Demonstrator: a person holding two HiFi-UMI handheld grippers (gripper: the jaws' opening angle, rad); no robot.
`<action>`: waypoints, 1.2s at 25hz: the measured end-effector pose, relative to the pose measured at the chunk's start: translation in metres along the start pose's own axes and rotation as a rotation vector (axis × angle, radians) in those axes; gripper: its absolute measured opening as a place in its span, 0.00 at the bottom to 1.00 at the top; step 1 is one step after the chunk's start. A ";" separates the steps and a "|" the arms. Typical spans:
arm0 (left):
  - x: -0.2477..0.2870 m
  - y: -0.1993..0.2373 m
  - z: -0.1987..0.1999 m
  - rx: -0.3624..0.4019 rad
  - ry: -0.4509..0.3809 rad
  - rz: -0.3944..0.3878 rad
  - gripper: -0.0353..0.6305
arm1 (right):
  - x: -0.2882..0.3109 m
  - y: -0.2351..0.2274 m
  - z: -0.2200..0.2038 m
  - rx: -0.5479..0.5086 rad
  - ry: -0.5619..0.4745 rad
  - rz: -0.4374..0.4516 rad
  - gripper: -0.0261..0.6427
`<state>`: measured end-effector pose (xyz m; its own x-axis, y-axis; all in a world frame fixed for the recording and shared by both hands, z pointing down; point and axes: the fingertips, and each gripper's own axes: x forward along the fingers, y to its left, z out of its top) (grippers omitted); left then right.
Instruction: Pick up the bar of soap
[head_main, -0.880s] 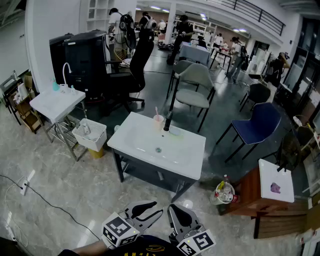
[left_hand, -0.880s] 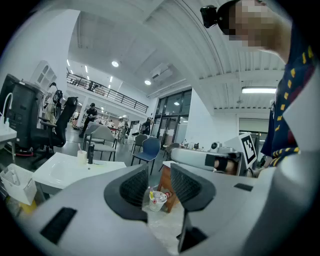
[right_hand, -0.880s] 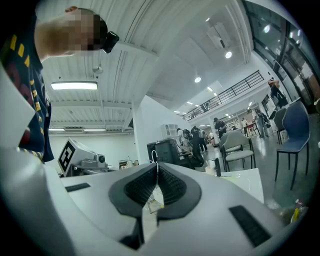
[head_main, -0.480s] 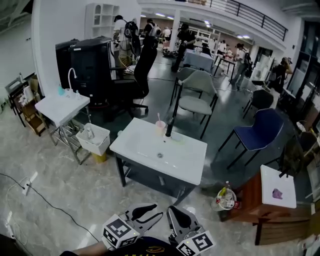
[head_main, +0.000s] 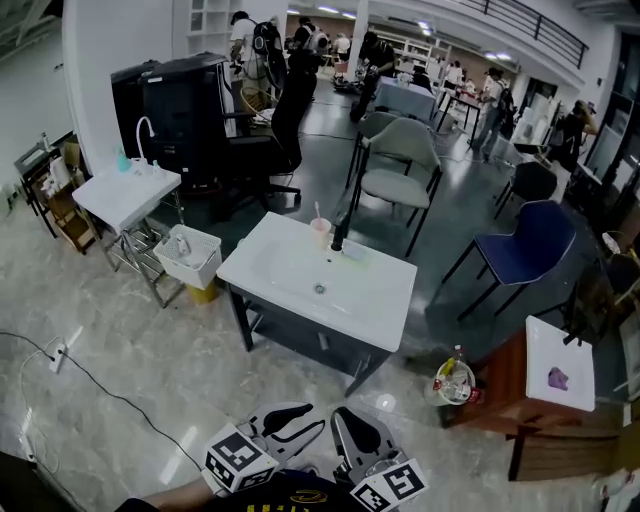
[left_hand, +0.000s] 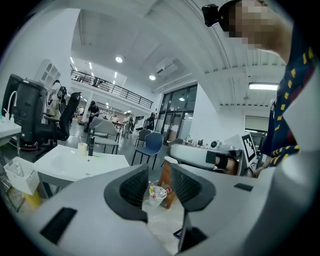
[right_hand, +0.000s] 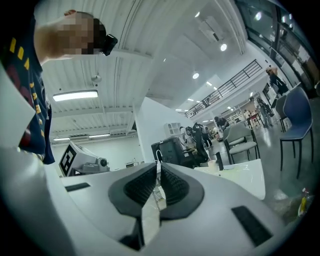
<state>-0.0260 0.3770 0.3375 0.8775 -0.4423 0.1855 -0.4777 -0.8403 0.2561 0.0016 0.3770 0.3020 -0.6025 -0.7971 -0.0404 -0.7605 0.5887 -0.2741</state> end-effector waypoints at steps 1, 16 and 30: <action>0.002 -0.003 -0.004 -0.008 0.009 0.001 0.28 | -0.003 -0.002 -0.001 0.009 0.004 -0.003 0.07; 0.033 -0.003 -0.022 -0.041 0.078 -0.041 0.28 | -0.008 -0.030 -0.015 0.066 0.049 -0.041 0.07; 0.065 0.111 0.025 -0.046 0.036 -0.129 0.28 | 0.097 -0.082 -0.004 0.013 0.065 -0.152 0.07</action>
<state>-0.0207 0.2467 0.3543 0.9299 -0.3198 0.1817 -0.3636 -0.8737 0.3232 0.0049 0.2518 0.3241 -0.4958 -0.8660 0.0649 -0.8409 0.4600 -0.2850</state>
